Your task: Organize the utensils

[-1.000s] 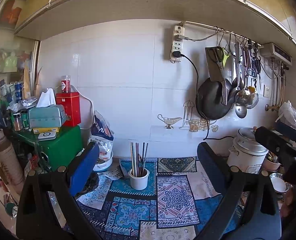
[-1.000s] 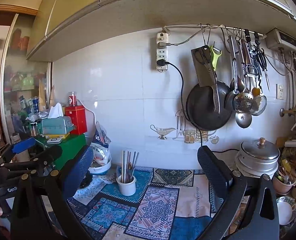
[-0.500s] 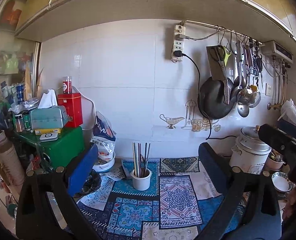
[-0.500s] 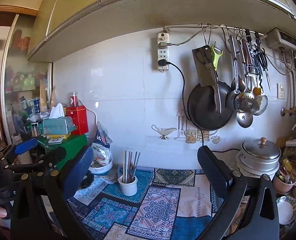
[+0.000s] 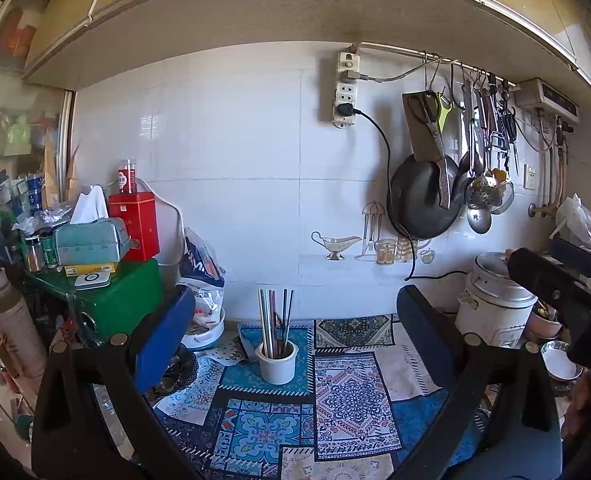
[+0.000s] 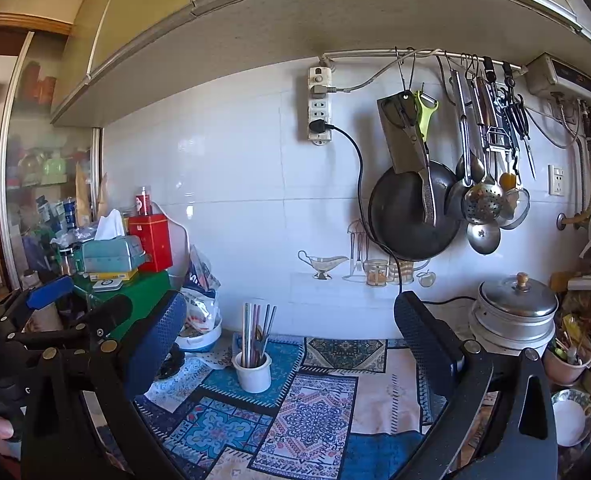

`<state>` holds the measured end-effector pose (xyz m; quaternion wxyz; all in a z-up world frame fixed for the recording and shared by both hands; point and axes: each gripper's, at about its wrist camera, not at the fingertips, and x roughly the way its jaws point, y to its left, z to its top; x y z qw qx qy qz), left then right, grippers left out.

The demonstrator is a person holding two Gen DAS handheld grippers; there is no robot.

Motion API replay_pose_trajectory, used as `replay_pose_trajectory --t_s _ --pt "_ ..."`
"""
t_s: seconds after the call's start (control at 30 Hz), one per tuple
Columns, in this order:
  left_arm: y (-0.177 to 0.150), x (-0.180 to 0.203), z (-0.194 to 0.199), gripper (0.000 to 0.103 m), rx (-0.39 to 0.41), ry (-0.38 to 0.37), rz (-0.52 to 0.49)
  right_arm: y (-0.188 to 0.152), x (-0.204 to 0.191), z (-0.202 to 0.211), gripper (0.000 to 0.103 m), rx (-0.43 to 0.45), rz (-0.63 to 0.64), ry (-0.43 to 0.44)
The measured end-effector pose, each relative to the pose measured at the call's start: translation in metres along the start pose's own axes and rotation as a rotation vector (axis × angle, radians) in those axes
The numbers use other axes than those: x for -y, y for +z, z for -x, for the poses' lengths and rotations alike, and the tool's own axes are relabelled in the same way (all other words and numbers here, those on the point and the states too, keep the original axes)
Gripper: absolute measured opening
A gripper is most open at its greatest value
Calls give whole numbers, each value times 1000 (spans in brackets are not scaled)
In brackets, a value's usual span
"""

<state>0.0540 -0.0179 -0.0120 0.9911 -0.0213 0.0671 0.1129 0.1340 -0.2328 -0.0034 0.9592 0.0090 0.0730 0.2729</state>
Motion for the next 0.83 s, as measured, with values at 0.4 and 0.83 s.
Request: replay_pose_trajectory --t_s 0.4,0.83 --pt "2 9 0 101 0 -24 -23 0 5 1 103 -1 -7 -10" --pt "1 5 -9 101 -3 -40 -18 -1 5 -11 103 -19 -8 -11"
